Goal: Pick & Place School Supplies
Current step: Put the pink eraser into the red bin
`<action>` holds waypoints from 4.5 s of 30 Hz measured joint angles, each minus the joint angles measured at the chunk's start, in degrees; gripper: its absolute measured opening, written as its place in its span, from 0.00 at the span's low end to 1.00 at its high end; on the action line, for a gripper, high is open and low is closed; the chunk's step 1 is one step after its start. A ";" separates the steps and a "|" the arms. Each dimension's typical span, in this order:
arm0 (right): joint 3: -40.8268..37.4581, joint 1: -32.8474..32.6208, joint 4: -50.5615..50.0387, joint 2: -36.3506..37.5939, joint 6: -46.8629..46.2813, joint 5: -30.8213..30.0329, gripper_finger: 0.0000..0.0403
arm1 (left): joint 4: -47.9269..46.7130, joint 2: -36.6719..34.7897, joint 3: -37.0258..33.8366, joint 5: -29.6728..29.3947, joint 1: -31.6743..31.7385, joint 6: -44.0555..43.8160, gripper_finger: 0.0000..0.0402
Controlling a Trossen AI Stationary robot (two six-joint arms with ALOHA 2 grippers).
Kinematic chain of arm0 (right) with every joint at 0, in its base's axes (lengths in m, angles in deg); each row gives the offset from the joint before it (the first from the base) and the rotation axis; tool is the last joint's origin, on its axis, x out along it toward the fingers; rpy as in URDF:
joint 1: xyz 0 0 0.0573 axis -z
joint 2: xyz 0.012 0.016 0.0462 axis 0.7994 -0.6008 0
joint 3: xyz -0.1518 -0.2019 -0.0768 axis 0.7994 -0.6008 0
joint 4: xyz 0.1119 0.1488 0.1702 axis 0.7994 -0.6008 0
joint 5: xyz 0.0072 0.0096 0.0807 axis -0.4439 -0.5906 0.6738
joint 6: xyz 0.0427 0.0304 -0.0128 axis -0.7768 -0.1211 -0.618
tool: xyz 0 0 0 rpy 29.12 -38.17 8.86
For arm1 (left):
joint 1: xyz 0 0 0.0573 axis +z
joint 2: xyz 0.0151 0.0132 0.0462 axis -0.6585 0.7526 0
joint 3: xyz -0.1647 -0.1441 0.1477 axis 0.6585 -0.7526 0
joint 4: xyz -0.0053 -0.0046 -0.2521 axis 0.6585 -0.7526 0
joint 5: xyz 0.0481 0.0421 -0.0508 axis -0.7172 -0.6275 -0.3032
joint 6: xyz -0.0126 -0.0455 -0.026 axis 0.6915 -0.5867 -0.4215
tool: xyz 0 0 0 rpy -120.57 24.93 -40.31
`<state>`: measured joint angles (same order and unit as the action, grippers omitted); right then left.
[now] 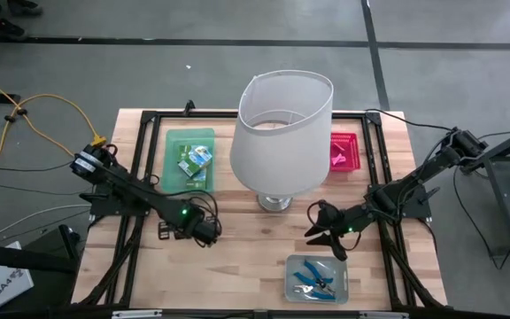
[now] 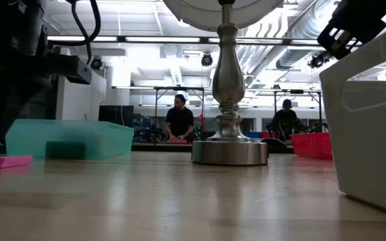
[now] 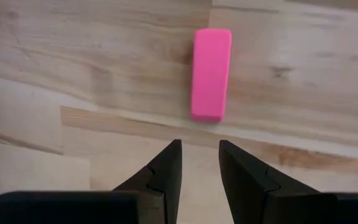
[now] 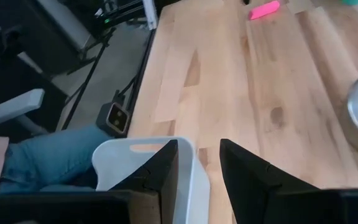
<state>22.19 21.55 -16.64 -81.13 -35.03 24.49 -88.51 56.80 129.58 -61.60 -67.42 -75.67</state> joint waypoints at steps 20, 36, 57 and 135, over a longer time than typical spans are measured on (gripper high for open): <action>0.00 0.01 -0.65 0.00 8.82 4.89 0.27 | 0.06 0.00 0.00 -1.17 1.32 0.36 0.25; -0.02 0.01 -2.33 -0.02 10.95 7.86 0.27 | 1.49 4.76 0.02 -1.58 -0.71 2.43 0.39; -0.02 -0.01 -3.04 -0.02 10.93 7.86 0.27 | 0.39 7.16 0.02 -3.96 2.88 4.85 0.45; -0.02 0.01 -3.86 -0.02 10.86 8.91 0.27 | 11.64 6.08 0.61 -10.53 -2.08 12.63 0.20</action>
<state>22.17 21.56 -20.50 -81.15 -24.18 33.41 -76.87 62.87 130.19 -72.12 -69.50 -63.04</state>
